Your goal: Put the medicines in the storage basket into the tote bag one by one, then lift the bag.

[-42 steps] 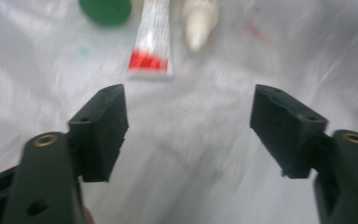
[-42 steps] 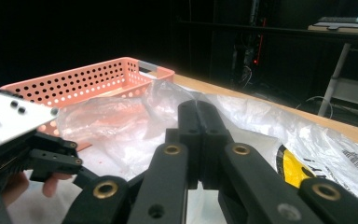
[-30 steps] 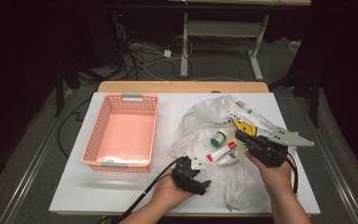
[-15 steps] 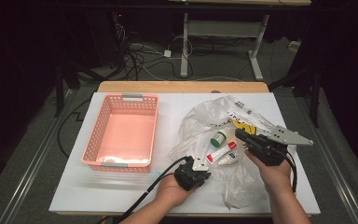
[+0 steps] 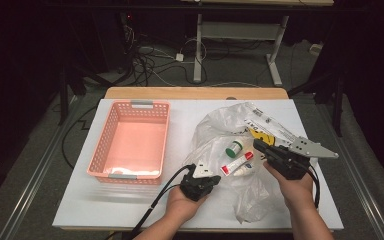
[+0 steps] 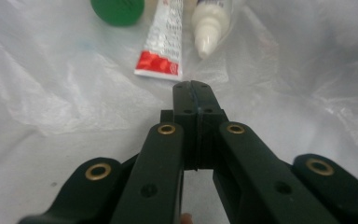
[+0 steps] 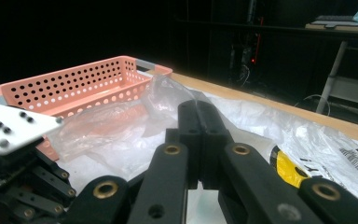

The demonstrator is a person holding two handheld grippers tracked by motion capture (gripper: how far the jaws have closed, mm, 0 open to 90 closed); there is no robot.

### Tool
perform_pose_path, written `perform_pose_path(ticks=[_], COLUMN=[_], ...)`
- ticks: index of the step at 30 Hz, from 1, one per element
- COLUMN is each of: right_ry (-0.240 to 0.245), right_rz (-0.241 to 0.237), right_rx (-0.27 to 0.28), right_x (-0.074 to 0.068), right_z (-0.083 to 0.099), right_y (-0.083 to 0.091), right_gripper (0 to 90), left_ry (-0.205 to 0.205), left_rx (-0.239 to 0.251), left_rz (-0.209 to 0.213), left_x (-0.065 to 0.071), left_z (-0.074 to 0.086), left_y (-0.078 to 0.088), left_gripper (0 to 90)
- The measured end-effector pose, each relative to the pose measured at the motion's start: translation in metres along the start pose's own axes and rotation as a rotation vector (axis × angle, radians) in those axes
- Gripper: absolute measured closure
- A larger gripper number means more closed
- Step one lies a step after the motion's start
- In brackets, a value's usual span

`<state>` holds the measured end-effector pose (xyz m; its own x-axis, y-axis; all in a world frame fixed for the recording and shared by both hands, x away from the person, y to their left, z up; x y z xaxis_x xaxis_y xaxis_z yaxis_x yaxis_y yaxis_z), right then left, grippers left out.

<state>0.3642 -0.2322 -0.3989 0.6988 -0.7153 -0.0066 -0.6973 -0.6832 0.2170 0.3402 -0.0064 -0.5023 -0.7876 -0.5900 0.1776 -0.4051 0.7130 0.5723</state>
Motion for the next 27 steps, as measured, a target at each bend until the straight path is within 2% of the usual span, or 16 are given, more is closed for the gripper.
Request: perform_pose_path(ticks=[4, 6, 15, 18, 21, 27], right_ry=[0.003, 0.007, 0.016, 0.019, 0.023, 0.033], right_rz=[0.006, 0.011, 0.027, 0.042, 0.062, 0.095], right_rx=[0.012, 0.017, 0.058, 0.071, 0.092, 0.137], right_x=[0.0, 0.0, -0.002, -0.002, 0.0, 0.005], right_z=[-0.002, -0.003, -0.014, -0.02, -0.027, -0.043], right_y=[0.001, 0.002, 0.0, 0.001, 0.003, -0.002], right_gripper=[90.0, 90.0, 90.0, 90.0, 90.0, 90.0], left_ry=[0.001, -0.002, 0.001, -0.002, -0.035, -0.046], left_rx=[0.05, 0.09, 0.264, 0.31, 0.349, 0.429], left_rz=[-0.01, -0.018, -0.061, -0.074, -0.096, -0.113], left_x=[-0.001, -0.002, -0.009, -0.011, -0.011, -0.008], left_z=[0.0, -0.003, -0.025, -0.036, -0.05, -0.077], left_y=[0.006, 0.01, 0.039, 0.049, 0.059, 0.07], left_gripper=[89.0, 89.0, 88.9, 88.9, 88.9, 88.9])
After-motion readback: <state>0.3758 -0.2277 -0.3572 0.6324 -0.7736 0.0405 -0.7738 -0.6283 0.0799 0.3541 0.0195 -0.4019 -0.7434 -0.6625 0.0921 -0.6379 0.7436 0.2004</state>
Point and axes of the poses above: each handheld gripper's, and its own axes: y roughly backward along the jaws, z roughly out of its underside, x roughly to its right, the point moved 4 cm from there along -y, roughly forward along the jaws, and after that the axes turned 1 degree about y, right-handed, at the moved point
